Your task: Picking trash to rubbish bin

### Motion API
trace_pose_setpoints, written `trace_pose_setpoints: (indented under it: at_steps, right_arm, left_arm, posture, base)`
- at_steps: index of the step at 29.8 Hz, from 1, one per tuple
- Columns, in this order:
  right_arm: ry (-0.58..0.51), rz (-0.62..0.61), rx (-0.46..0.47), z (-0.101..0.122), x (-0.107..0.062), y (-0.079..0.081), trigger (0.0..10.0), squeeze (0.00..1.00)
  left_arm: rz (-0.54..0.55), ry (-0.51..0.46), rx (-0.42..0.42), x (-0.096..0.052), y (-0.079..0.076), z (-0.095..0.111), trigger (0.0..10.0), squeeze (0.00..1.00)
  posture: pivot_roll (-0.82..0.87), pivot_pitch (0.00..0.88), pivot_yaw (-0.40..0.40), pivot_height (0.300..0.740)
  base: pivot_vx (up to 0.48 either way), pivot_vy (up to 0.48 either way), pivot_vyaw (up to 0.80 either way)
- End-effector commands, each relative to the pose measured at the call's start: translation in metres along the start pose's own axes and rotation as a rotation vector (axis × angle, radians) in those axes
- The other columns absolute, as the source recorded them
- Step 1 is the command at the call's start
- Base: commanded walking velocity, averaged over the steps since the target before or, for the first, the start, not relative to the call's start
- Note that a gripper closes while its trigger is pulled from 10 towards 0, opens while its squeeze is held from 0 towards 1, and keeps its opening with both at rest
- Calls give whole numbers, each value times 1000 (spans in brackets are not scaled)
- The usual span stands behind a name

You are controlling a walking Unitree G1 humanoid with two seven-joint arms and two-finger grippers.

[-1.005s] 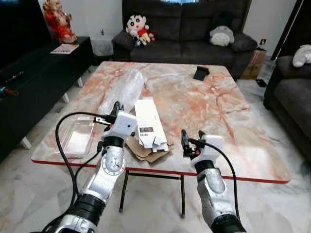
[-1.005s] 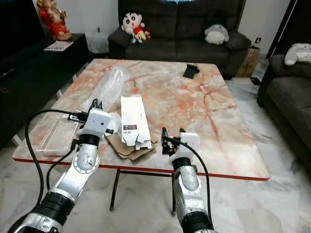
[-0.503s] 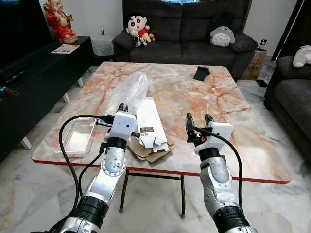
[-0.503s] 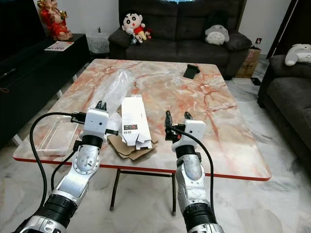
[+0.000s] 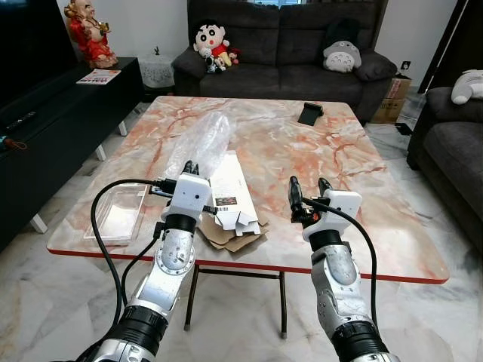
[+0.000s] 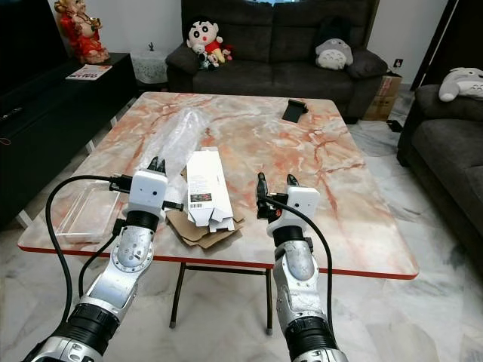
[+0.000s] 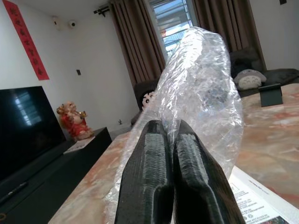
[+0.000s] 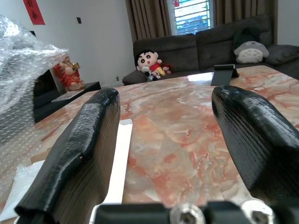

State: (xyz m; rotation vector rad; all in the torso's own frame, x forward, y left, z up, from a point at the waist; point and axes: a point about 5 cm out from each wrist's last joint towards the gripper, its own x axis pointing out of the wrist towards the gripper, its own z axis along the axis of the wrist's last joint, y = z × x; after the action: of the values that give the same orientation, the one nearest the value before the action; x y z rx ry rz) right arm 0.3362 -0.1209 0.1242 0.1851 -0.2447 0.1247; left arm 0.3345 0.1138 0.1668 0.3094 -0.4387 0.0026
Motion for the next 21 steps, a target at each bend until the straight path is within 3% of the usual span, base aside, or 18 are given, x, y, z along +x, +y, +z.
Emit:
trace_pose_setpoints:
  at_steps: [1,21]
  right_arm:
    - [-9,3,-8,3,0,1,10000,0]
    - [20,-2,-9,-2,-3,-1,10000,0]
  left_arm:
    - [-1,9,-16,-2,0,-2,10000,0]
    - [10,30,7,-6,5,-9,10000,0]
  posture:
    - [158,0,-3,740]
    - [157,0,-8,740]
  base:
    - [0,0,0]
    - [0,0,0]
